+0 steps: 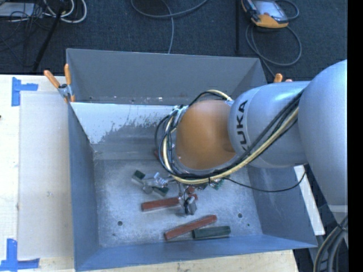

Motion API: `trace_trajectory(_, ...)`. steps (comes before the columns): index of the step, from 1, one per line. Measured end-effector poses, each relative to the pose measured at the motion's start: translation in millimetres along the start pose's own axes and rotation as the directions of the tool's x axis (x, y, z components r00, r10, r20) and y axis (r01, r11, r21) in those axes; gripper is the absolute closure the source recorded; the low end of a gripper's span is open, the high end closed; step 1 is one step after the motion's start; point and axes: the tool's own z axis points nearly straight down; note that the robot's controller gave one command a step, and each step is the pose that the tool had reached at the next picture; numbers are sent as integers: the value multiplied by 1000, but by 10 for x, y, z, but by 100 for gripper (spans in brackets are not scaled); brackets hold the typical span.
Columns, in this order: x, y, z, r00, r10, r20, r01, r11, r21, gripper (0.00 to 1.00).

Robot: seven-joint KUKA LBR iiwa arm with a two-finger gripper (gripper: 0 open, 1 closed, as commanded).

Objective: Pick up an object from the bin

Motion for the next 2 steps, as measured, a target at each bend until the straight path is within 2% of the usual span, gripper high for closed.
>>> trace_trajectory(1,-30,15,-3,1000,-3,4,3,1000,-1,100)
trace_trajectory(2,2,-373,-1366,999,49,11,-49,999,7,100)
